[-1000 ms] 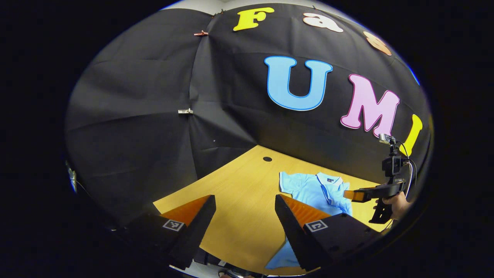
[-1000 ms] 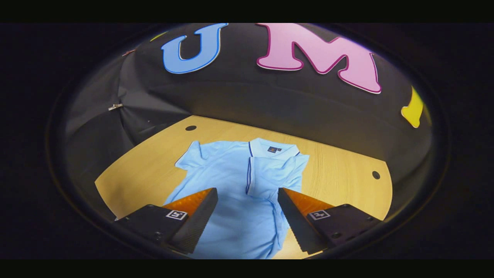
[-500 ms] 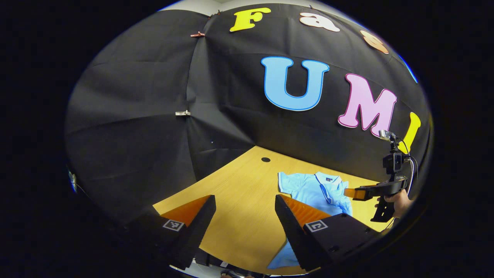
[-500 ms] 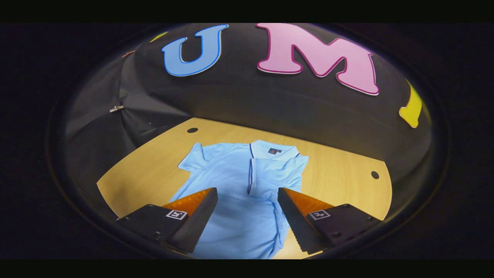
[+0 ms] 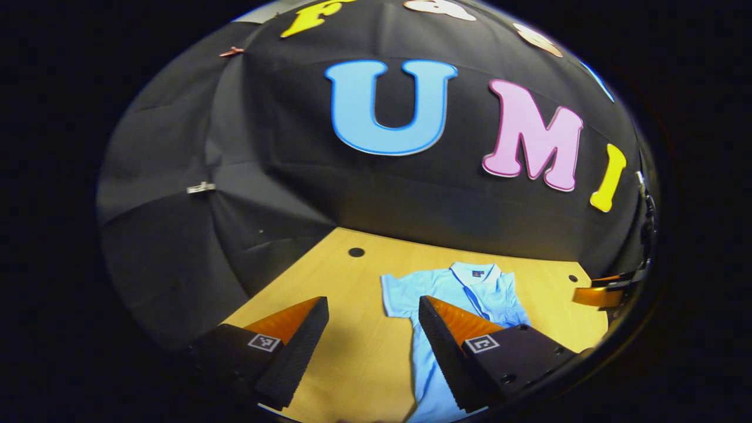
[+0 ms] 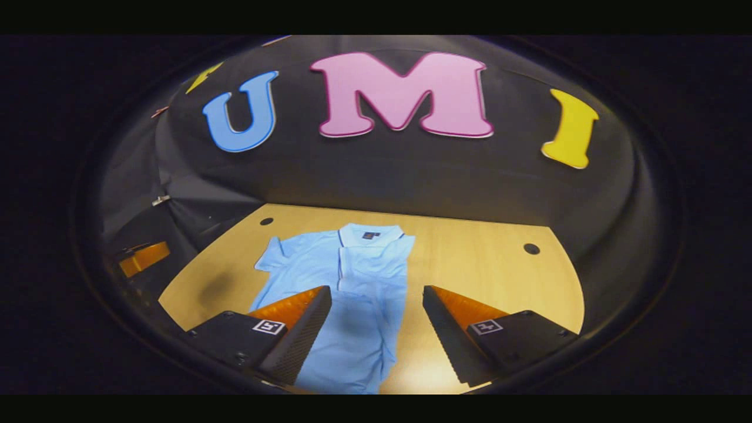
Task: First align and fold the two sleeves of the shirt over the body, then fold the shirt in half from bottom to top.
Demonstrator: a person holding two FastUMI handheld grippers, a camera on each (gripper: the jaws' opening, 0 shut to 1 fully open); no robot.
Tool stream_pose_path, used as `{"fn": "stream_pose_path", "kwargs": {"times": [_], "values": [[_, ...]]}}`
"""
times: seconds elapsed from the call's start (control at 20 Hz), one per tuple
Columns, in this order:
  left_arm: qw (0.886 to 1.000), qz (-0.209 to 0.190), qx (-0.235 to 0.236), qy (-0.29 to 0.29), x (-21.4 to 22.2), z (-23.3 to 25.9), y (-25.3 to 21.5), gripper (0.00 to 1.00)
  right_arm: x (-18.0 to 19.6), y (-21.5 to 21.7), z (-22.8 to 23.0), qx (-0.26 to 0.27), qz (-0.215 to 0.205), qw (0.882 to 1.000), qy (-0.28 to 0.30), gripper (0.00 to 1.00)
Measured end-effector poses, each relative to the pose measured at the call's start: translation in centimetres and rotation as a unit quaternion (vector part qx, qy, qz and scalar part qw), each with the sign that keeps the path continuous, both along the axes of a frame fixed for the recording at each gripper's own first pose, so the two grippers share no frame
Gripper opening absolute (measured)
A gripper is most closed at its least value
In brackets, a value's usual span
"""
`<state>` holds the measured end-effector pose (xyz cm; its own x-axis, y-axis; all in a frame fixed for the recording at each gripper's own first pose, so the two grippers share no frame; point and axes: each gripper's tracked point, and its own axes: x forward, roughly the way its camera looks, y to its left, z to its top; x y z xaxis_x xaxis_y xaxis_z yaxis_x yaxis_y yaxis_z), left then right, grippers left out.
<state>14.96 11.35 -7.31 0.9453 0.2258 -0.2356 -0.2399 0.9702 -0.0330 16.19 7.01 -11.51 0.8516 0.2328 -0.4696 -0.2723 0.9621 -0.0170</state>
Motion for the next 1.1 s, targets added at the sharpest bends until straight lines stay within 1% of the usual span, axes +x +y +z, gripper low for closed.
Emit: {"fn": "stream_pose_path", "kwargs": {"times": [0.1,0.25,0.4,0.5,0.7,0.85,0.9,0.95,1.0,1.05,1.1], "values": [[1.000,-0.015,0.000,0.016,4.2,-2.1,-0.6,0.98,-1.2,-3.6,0.3,-0.001,-0.027,1.000,0.001,0.98],[0.999,-0.019,-0.009,0.041,9.9,-5.9,-0.8,0.98,-3.4,-7.6,0.0,0.008,-0.058,0.998,0.017,0.98],[0.998,-0.006,-0.009,0.064,14.0,-9.9,0.5,0.98,-4.2,-10.0,-1.3,0.011,-0.082,0.996,0.025,0.98],[0.995,0.000,-0.013,0.094,15.8,-12.5,1.3,0.98,-4.4,-11.0,-2.1,0.012,-0.090,0.996,0.020,0.98],[0.991,0.005,-0.002,0.135,18.2,-16.2,3.1,0.98,-5.9,-10.7,-4.9,0.018,-0.087,0.995,0.048,0.99],[0.988,-0.006,-0.023,0.156,18.9,-18.0,2.8,0.98,-6.8,-9.3,-6.6,0.026,-0.076,0.994,0.074,0.99],[0.986,-0.004,-0.022,0.164,18.9,-18.5,3.0,0.98,-6.9,-8.9,-6.9,0.025,-0.071,0.994,0.077,0.99],[0.985,-0.003,-0.010,0.173,18.5,-18.8,3.0,0.98,-7.0,-8.6,-7.2,0.024,-0.067,0.994,0.077,0.92],[0.986,-0.011,-0.005,0.169,18.8,-18.9,2.9,0.98,-6.9,-8.1,-7.6,0.024,-0.062,0.994,0.081,0.99],[0.985,-0.018,-0.005,0.172,18.9,-18.9,2.3,0.96,-6.9,-7.7,-7.9,0.027,-0.059,0.994,0.086,0.99],[0.985,-0.024,-0.005,0.172,19.0,-18.8,2.2,0.91,-6.9,-7.4,-8.1,0.030,-0.058,0.994,0.090,0.99]]}}
